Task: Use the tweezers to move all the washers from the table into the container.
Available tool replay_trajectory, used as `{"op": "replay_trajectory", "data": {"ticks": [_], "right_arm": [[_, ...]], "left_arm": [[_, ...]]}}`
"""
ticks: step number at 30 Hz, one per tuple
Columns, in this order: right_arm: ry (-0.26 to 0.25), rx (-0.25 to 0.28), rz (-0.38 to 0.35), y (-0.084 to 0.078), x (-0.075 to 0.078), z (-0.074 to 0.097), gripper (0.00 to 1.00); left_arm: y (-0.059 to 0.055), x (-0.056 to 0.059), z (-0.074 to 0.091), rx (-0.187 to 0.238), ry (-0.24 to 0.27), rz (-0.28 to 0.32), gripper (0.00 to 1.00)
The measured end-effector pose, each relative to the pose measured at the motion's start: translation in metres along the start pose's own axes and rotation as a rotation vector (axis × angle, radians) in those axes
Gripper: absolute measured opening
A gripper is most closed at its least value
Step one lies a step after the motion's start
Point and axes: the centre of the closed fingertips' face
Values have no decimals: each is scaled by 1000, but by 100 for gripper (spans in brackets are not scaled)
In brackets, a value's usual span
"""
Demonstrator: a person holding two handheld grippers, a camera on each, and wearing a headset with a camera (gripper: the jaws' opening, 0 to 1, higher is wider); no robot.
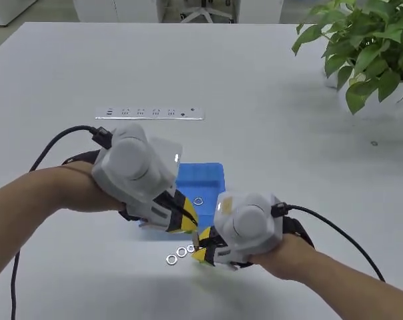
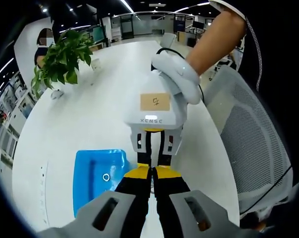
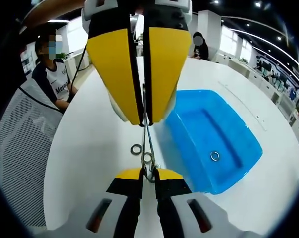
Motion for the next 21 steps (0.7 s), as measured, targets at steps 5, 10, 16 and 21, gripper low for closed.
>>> {"op": "replay_trajectory", "data": {"ticks": [5,10,16,21], "right_arm": [[3,-3,1,0,-1,0,10],[2,-6,-1,-1,-1,0,10],[6,-8,2,-1,-3,0,10],[4,-5,3,0,-4,2,10]], "left_arm": [[1,0,0,2,-2,2,6],[1,1,-1,2,-4,1,6],[1,1,0,-3,-6,-1,6],[2,2,1,-3,-7,-3,6]]}}
Point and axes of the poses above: the centre of the closed fingertips' face, and the gripper's own axes: z roughly backward along the fingers, x roughly to its right, y roughly out of its top, and after that the axes turned 10 degrees about -z, right-handed
